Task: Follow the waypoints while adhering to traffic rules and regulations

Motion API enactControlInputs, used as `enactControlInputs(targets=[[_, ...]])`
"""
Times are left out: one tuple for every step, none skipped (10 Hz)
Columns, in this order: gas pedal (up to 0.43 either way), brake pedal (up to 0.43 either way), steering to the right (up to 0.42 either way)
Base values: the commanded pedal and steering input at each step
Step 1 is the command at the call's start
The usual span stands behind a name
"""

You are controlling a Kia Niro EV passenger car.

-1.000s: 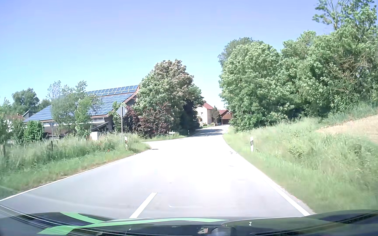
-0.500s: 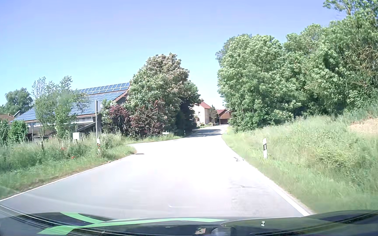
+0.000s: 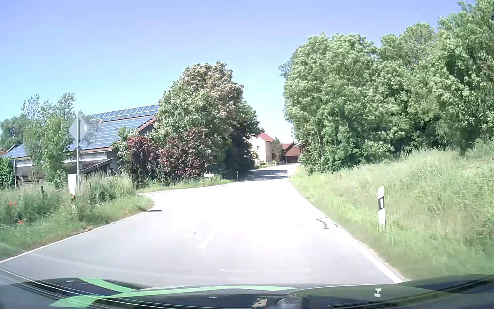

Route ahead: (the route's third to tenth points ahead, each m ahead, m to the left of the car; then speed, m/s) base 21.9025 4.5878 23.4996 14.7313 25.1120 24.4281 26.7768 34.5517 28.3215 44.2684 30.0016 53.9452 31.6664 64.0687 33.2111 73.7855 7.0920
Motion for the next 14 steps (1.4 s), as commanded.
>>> enactControlInputs(targets=[[0.0, 0.0, 0.005], [0.0, 0.0, 0.005], [0.0, 0.0, 0.005], [0.0, 0.0, 0.005], [0.0, 0.0, 0.005], [0.0, 0.0, 0.004], [0.0, 0.0, 0.005], [0.0, 0.0, 0.005], [0.0, 0.0, 0.005], [0.0, 0.0, 0.005], [0.0, 0.0, 0.004], [0.0, 0.0, 0.004], [0.0, 0.0, 0.004], [0.0, 0.0, 0.004]])
